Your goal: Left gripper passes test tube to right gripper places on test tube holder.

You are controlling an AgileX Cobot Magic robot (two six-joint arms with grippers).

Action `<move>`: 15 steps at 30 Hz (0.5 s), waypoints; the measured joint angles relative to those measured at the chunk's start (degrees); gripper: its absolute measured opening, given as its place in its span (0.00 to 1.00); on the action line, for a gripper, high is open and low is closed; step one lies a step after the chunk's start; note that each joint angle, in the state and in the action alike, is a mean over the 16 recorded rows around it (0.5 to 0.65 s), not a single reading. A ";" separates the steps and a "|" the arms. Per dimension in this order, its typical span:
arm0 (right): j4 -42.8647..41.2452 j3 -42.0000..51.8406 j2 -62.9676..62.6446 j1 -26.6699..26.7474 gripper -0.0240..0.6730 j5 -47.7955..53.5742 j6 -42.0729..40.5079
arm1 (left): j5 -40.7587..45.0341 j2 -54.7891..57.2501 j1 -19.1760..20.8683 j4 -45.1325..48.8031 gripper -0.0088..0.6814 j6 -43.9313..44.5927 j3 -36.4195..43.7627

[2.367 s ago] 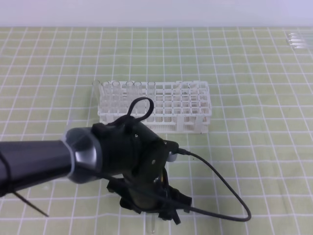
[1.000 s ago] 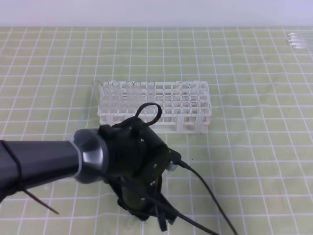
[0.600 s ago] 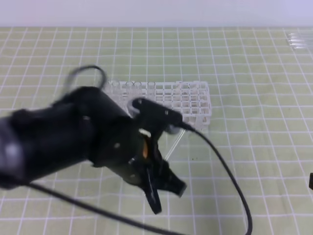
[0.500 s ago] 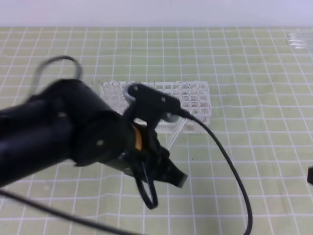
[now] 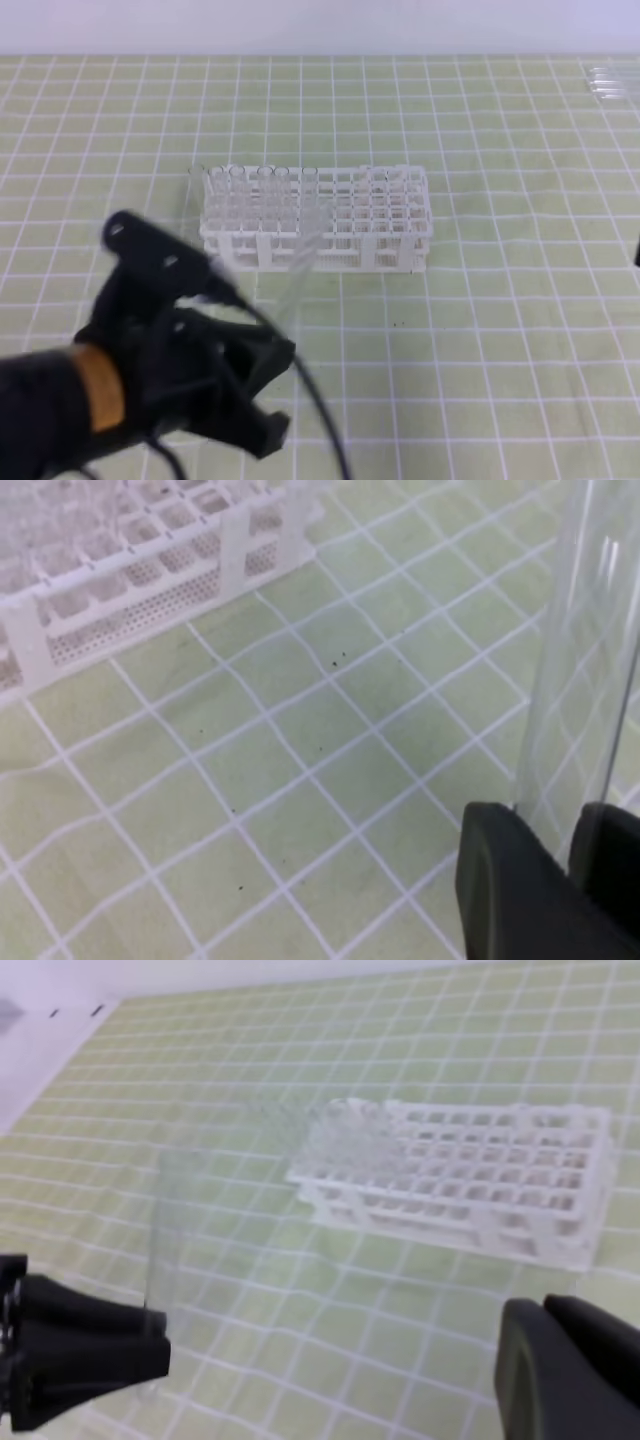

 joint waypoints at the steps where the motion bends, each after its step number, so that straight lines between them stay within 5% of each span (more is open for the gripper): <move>1: 0.66 -0.47 0.47 0.01 0.03 0.06 -0.42 | -1.85 -1.29 0.00 0.00 0.02 -0.31 1.65; 9: 4.98 -3.74 4.88 2.18 0.03 -0.50 -3.34 | -15.47 -7.35 0.04 -0.04 0.02 -3.02 11.76; 15: 6.22 -6.11 8.71 8.77 0.03 -3.75 -4.26 | -23.17 -8.19 0.08 0.07 0.02 -4.32 15.44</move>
